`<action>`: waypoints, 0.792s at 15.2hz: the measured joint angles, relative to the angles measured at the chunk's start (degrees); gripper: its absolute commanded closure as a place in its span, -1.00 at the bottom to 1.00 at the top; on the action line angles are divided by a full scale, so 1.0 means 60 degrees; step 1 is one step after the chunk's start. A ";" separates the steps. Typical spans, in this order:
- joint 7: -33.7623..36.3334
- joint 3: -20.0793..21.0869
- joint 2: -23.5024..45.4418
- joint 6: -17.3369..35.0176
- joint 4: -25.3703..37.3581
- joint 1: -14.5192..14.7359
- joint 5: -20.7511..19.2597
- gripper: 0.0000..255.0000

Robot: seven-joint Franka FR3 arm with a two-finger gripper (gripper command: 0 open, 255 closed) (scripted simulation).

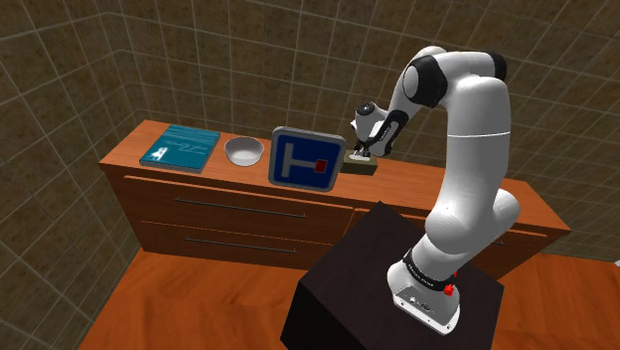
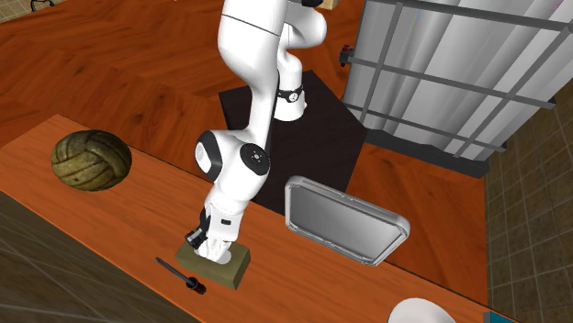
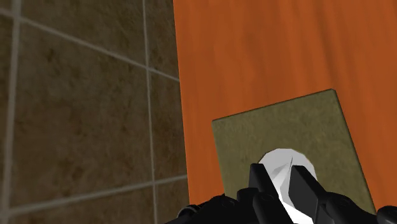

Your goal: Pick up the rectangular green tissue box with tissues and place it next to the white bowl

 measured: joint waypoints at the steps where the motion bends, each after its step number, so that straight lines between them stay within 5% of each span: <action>1: -0.0004 0.0005 0.0008 -0.0007 0.0012 -0.0003 0.0009 1.00; 12: -0.0683 0.0223 -0.0878 -0.0529 -0.0331 -0.0108 0.0350 1.00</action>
